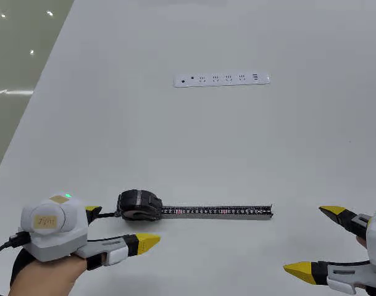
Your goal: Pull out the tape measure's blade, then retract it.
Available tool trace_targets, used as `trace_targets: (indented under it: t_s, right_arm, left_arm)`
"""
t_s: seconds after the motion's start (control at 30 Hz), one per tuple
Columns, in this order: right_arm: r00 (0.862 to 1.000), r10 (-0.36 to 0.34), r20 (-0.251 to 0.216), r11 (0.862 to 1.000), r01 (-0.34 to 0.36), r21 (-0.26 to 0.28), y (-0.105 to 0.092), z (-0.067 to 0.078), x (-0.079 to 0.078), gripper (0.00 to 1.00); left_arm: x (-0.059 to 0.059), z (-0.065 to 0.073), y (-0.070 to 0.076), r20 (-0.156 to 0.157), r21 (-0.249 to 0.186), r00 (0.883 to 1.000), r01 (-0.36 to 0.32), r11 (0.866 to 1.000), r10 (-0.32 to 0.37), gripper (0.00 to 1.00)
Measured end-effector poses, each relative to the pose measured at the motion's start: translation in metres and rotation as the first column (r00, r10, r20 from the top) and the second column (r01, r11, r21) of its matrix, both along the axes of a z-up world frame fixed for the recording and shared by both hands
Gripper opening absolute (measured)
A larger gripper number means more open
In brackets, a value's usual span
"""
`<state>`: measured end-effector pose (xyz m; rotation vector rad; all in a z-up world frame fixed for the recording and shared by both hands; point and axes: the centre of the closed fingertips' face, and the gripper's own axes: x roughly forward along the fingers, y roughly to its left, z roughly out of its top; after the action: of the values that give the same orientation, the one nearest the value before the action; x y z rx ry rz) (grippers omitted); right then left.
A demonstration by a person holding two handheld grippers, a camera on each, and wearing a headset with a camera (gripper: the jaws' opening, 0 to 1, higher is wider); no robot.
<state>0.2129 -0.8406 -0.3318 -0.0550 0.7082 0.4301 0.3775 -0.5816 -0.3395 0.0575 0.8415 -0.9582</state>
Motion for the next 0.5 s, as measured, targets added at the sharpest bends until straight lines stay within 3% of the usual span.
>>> trace_targets:
  t_s: [0.5]
  right_arm:
    - [1.0,0.009,-0.007,1.0,-0.009,0.008,0.002,-0.004,0.001,0.88]
  left_arm:
    - [0.005,-0.012,-0.014,-0.02,0.011,1.0,-0.004,1.0,0.004,0.92]
